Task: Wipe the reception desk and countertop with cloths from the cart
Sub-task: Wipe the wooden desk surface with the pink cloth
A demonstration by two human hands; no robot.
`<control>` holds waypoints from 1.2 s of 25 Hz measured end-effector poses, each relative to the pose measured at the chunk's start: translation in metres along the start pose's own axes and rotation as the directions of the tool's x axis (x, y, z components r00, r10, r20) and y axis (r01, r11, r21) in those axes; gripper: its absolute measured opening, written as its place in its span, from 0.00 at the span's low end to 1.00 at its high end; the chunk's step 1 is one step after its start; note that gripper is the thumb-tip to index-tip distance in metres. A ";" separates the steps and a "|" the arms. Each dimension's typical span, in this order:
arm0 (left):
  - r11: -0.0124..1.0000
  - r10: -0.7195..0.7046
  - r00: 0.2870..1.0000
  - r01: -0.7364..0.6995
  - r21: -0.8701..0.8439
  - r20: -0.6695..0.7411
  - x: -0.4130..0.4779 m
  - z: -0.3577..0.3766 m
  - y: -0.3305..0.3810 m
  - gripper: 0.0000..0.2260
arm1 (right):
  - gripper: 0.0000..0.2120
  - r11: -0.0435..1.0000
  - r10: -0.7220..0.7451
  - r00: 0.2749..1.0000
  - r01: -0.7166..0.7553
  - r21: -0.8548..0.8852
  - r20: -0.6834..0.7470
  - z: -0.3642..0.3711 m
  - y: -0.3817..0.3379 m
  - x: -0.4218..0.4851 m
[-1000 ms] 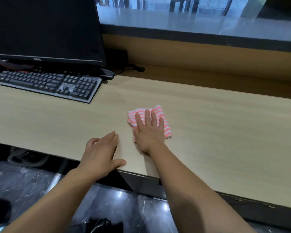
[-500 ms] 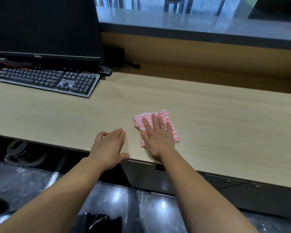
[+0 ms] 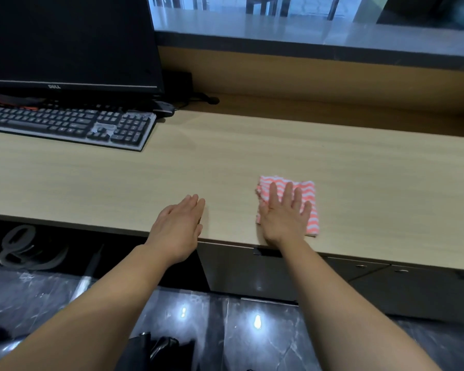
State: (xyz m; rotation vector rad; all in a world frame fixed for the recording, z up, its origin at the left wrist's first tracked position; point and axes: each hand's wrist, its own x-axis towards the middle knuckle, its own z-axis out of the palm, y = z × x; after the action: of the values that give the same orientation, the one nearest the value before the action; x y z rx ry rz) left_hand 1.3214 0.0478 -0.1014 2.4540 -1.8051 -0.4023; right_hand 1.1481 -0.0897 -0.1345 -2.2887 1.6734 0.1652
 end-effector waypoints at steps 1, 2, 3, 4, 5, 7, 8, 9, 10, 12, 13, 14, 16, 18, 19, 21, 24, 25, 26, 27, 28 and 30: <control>1.000 -0.006 1.000 0.006 0.004 -0.004 -0.002 0.001 -0.003 0.26 | 0.28 0.999 -0.047 0.999 0.047 -0.007 0.001 0.006 -0.020 -0.007; 1.000 -0.011 1.000 0.011 0.010 -0.009 -0.003 0.002 -0.006 0.26 | 0.28 0.995 -0.096 0.995 0.096 -0.017 0.005 0.012 -0.039 -0.015; 1.000 -0.015 1.000 0.016 0.016 -0.016 -0.004 0.003 -0.008 0.26 | 0.28 0.989 -0.146 0.989 0.146 -0.026 0.012 0.018 -0.056 -0.022; 1.000 -0.019 1.000 0.020 0.019 -0.023 -0.004 0.003 -0.010 0.26 | 0.28 0.979 -0.200 0.980 0.200 -0.033 0.021 0.023 -0.070 -0.028; 1.000 -0.023 0.999 0.024 0.020 -0.033 -0.004 0.004 -0.012 0.26 | 0.28 0.966 -0.256 0.966 0.257 -0.038 0.031 0.027 -0.081 -0.034; 0.999 -0.034 0.998 0.035 0.015 -0.052 -0.005 0.006 -0.013 0.26 | 0.27 0.930 -0.360 0.931 0.363 -0.046 0.063 0.032 -0.091 -0.040; 0.999 -0.035 0.998 0.036 0.012 -0.053 -0.005 0.007 -0.010 0.26 | 0.27 0.913 -0.402 0.912 0.406 -0.045 0.077 0.032 -0.088 -0.041; 0.999 -0.034 0.998 0.034 0.014 -0.048 -0.005 0.008 -0.005 0.27 | 0.27 0.897 -0.435 0.896 0.439 -0.043 0.084 0.030 -0.082 -0.041; 0.999 -0.027 0.999 0.028 0.018 -0.041 -0.004 0.010 0.002 0.27 | 0.26 0.888 -0.454 0.887 0.458 -0.042 0.083 0.029 -0.073 -0.041; 1.000 0.002 0.999 -0.001 0.029 -0.036 0.000 0.013 0.019 0.27 | 0.26 0.894 -0.444 0.894 0.447 -0.038 0.066 0.026 -0.046 -0.041; 0.999 0.022 0.999 -0.021 0.036 -0.038 0.003 0.014 0.030 0.26 | 0.26 0.906 -0.419 0.906 0.421 -0.035 0.053 0.024 -0.029 -0.041; 0.998 0.042 0.998 -0.040 0.042 -0.039 0.007 0.015 0.040 0.25 | 0.26 0.919 -0.391 0.920 0.392 -0.034 0.042 0.022 -0.013 -0.041; 0.996 0.080 0.996 -0.079 0.043 -0.036 0.015 0.017 0.061 0.24 | 0.26 0.944 -0.326 0.945 0.327 -0.041 0.025 0.014 0.024 -0.041; 0.992 0.117 0.993 -0.116 0.047 -0.026 0.022 0.018 0.081 0.23 | 0.26 0.968 -0.243 0.970 0.243 -0.056 0.002 0.003 0.066 -0.038; 0.990 0.130 0.991 -0.129 0.048 -0.021 0.024 0.019 0.089 0.23 | 0.26 0.978 -0.196 0.980 0.195 -0.066 -0.010 -0.002 0.087 -0.036; 0.987 0.154 0.988 -0.153 0.050 -0.009 0.028 0.020 0.102 0.23 | 0.26 0.992 -0.090 0.995 0.088 -0.086 -0.029 -0.012 0.128 -0.033; 0.984 0.172 0.985 -0.172 0.047 0.006 0.031 0.020 0.111 0.23 | 0.27 0.992 0.072 0.996 -0.077 -0.101 -0.048 -0.024 0.171 -0.027; 0.984 0.171 0.985 -0.171 0.041 0.009 0.032 0.018 0.112 0.24 | 0.27 0.988 0.118 0.992 -0.122 -0.093 -0.046 -0.026 0.177 -0.025; 0.985 0.168 0.986 -0.168 0.038 0.013 0.033 0.017 0.112 0.24 | 0.28 0.984 0.155 0.987 -0.158 -0.077 -0.043 -0.026 0.177 -0.023; 0.986 0.165 0.986 -0.165 0.038 0.015 0.034 0.016 0.111 0.24 | 0.28 0.981 0.185 0.982 -0.187 -0.052 -0.046 -0.025 0.172 -0.021; 0.986 0.163 0.987 -0.163 0.040 0.011 0.035 0.014 0.110 0.24 | 0.28 0.978 0.204 0.977 -0.205 -0.024 -0.056 -0.022 0.164 -0.019; 0.988 0.152 0.988 -0.151 0.040 -0.001 0.037 0.012 0.107 0.23 | 0.28 0.984 0.179 0.980 -0.179 0.004 -0.088 -0.017 0.139 -0.014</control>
State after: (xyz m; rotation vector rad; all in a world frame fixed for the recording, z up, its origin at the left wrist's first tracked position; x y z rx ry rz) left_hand 1.2299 -0.0191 -0.0970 2.3196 -2.0002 -0.3533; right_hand 1.0112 -0.1207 -0.1391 -2.1746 1.9255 0.1075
